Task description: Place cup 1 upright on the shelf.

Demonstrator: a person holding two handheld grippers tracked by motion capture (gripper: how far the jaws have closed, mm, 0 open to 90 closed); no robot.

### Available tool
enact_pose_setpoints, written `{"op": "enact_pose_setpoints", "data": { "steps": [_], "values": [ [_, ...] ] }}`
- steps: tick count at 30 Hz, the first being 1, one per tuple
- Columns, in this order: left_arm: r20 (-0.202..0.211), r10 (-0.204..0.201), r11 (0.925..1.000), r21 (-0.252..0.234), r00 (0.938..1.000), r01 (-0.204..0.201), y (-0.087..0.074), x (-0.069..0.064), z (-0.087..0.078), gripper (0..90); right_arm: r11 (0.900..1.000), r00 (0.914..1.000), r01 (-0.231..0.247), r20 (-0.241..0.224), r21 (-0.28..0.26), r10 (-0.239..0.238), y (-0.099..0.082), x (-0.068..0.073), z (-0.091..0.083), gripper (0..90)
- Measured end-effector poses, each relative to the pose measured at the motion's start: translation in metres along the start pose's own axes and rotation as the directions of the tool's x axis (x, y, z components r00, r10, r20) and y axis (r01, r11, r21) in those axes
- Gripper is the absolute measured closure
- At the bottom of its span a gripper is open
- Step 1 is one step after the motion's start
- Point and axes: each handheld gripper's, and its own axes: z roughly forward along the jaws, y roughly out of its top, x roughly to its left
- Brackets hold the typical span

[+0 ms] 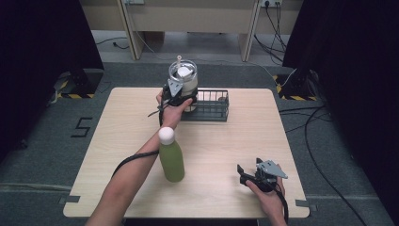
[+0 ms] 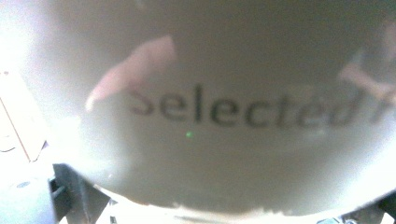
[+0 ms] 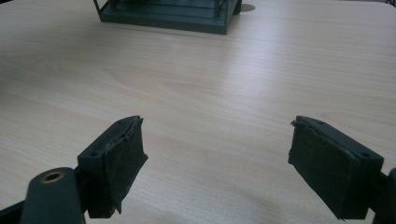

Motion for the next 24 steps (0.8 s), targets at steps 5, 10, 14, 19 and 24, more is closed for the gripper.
{"op": "enact_pose_setpoints", "data": {
  "steps": [5,10,14,19,24],
  "values": [
    [0.021,-0.021,0.9998,-0.004,0.9996,0.021,0.0007,0.0004,0.0015,8.7,1.0,1.0,0.001,-0.001,0.0,-0.001,0.0,0.0001,0.0,17.8],
    [0.028,-0.005,0.9999,-0.008,0.9996,0.006,-0.0004,-0.0007,0.0037,8.6,1.0,1.0,-0.002,-0.002,0.0,0.002,-0.0001,0.0003,-0.0003,17.7],
    [0.033,-0.007,0.9999,-0.009,0.9994,0.008,-0.0009,0.0008,0.0048,8.5,1.0,1.0,-0.001,-0.007,0.0,0.001,-0.0001,0.0,-0.0003,17.3],
    [0.03,0.003,1.0,-0.004,0.9995,-0.003,-0.0019,0.0017,0.0051,6.0,1.0,1.0,0.0,-0.008,0.001,0.0,-0.0001,0.0,0.0001,16.2],
    [0.035,0.01,0.9999,-0.008,0.9993,-0.01,-0.0006,0.0027,0.0037,1.6,1.0,1.0,0.002,-0.005,0.005,-0.002,-0.0001,0.0005,-0.0001,15.2]
  ]
}}
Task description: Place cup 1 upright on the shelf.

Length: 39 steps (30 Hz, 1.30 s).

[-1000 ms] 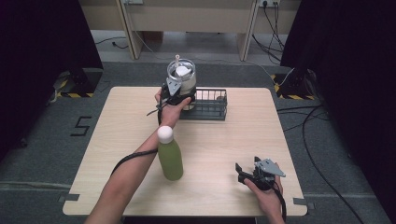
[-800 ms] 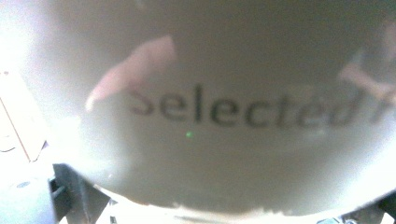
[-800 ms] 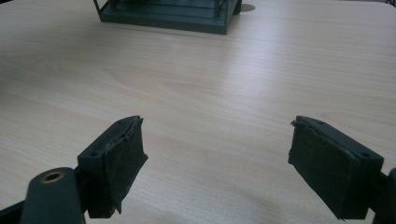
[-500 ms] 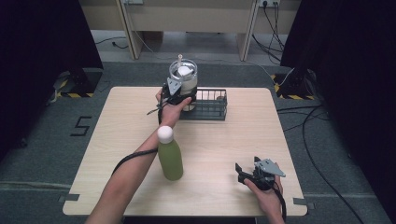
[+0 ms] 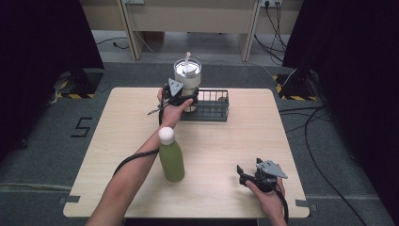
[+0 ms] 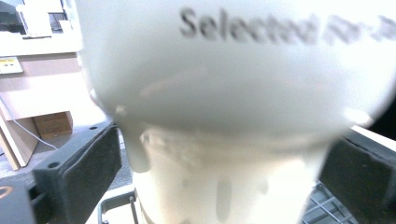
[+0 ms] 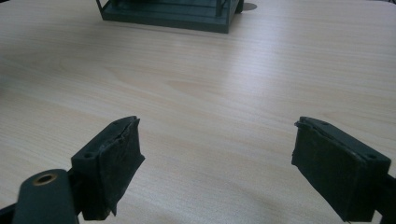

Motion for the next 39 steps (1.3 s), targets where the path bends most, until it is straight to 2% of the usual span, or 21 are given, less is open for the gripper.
{"op": "enact_pose_setpoints", "data": {
  "steps": [5,20,39],
  "values": [
    [0.003,0.004,1.0,-0.004,1.0,-0.004,0.002,0.001,-0.004,0.7,1.0,1.0,0.001,0.001,0.001,-0.001,0.0,0.0,0.0,15.0],
    [0.017,0.056,0.9982,-0.023,0.9983,-0.055,0.013,0.004,-0.025,0.4,0.9999,0.9998,0.017,0.005,-0.002,-0.017,0.0,0.0,0.0,14.9],
    [-0.006,0.082,0.9964,-0.018,0.9966,-0.083,0.015,0.014,-0.054,1.7,0.9999,0.9999,0.015,-0.003,-0.002,-0.015,0.0,0.001,0.0,14.8]
  ]
}}
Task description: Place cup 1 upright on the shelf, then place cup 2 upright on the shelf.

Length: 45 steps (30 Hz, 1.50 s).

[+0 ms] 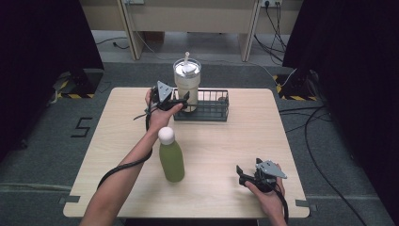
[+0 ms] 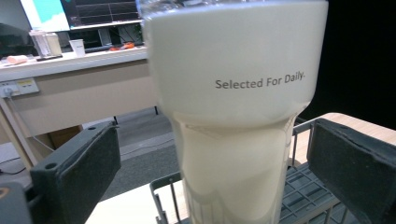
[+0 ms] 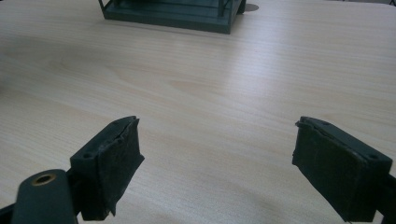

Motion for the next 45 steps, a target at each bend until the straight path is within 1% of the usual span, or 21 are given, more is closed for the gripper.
{"op": "enact_pose_setpoints", "data": {
  "steps": [3,7,12,17,21,22,24,28,33,36,38,40,41,45],
  "values": [
    [-0.001,0.011,0.9999,0.002,0.9999,-0.011,0.001,0.001,-0.004,1.8,1.0,1.0,-0.001,-0.002,0.001,0.002,0.0,0.0,0.0,14.9],
    [-0.001,0.014,0.9999,-0.002,0.9999,-0.014,0.002,0.002,-0.01,2.1,1.0,0.9999,-0.006,-0.009,0.001,0.006,0.0,-0.001,0.0,14.9],
    [0.0,0.024,0.9997,-0.005,0.9997,-0.024,0.003,0.004,-0.018,2.5,1.0,0.9999,0.007,-0.011,-0.005,-0.007,0.0,0.0,-0.001,14.9],
    [-0.015,0.03,0.9995,-0.001,0.9994,-0.03,0.003,0.01,-0.027,2.8,0.9997,0.9997,0.022,-0.006,-0.015,-0.022,0.0,0.0,-0.001,15.0],
    [-0.028,0.027,0.9996,-0.001,0.9992,-0.027,0.002,0.017,-0.036,3.2,0.9997,0.9997,0.022,-0.006,-0.014,-0.022,-0.001,0.001,-0.002,15.0],
    [-0.03,0.032,0.9995,-0.003,0.999,-0.032,0.002,0.018,-0.038,3.3,0.9997,0.9998,0.022,-0.005,-0.015,-0.022,-0.001,0.001,-0.002,15.0],
    [-0.034,0.027,0.9996,-0.001,0.9991,-0.027,0.001,0.02,-0.042,3.4,0.9998,0.9998,0.018,-0.003,-0.013,-0.018,-0.001,0.002,-0.002,15.0],
    [-0.043,0.023,0.9997,0.004,0.9988,-0.022,-0.003,0.026,-0.051,3.5,0.9996,0.9997,0.026,0.002,-0.012,-0.026,-0.001,0.002,-0.001,15.3],
    [-0.058,0.02,0.9998,0.006,0.9981,-0.02,-0.009,0.032,-0.057,4.0,0.9985,0.9992,0.039,0.006,-0.039,-0.039,-0.001,0.004,-0.003,15.4],
    [-0.059,0.025,0.9996,0.01,0.9979,-0.025,-0.012,0.033,-0.06,4.1,0.9961,0.9986,0.052,0.009,-0.071,-0.051,-0.001,0.007,-0.004,15.5],
    [-0.057,0.025,0.9996,0.012,0.9981,-0.025,-0.013,0.031,-0.062,4.2,0.995,0.9985,0.054,-0.001,-0.084,-0.054,0.0,0.008,-0.005,15.7],
    [-0.053,0.033,0.9994,0.015,0.998,-0.033,-0.014,0.03,-0.065,4.3,0.991,0.9978,0.059,-0.025,-0.12,-0.062,0.006,0.013,-0.01,16.1],
    [-0.051,0.033,0.9994,0.015,0.9982,-0.032,-0.015,0.03,-0.067,4.3,0.991,0.9978,0.059,-0.025,-0.12,-0.062,0.006,0.013,-0.01,16.1],
    [-0.052,0.038,0.9992,0.017,0.9979,-0.037,-0.016,0.031,-0.075,4.4,0.9839,0.9954,0.07,-0.053,-0.165,-0.08,0.017,0.021,-0.016,16.4]
  ]
}}
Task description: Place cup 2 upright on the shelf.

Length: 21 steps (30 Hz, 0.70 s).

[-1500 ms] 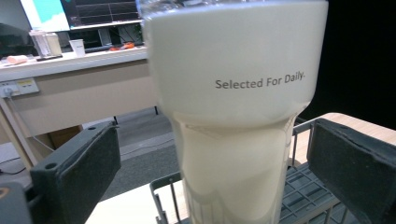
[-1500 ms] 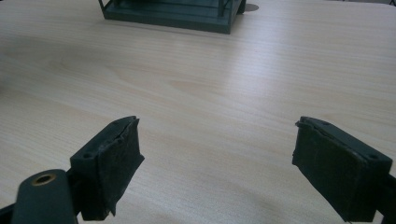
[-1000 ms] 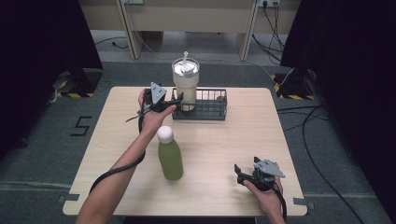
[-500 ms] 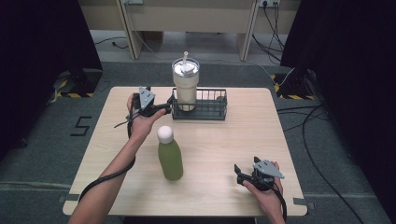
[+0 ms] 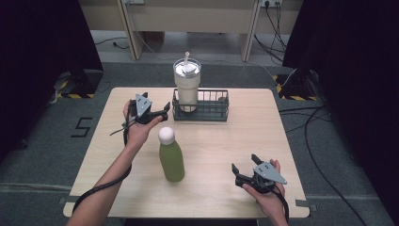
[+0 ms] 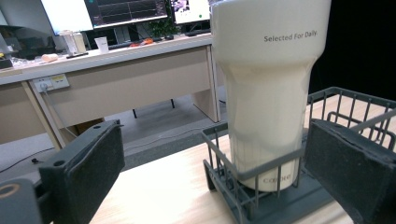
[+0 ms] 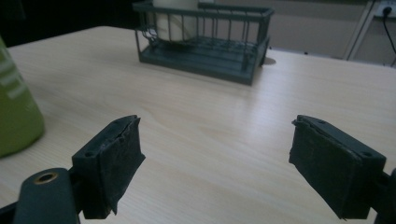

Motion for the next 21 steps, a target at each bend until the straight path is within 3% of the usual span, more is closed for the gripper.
{"op": "enact_pose_setpoints", "data": {
  "steps": [12,21],
  "values": [
    [-0.015,0.003,0.9999,0.014,0.9999,-0.002,-0.013,0.011,-0.03,4.7,0.9975,0.9954,0.027,-0.09,-0.065,-0.033,0.027,0.031,0.006,16.1],
    [-0.023,0.005,0.9998,0.018,0.9997,-0.005,-0.026,0.015,-0.05,4.9,0.9938,0.9832,0.048,-0.171,-0.101,-0.064,0.046,0.055,0.015,16.1]
  ]
}}
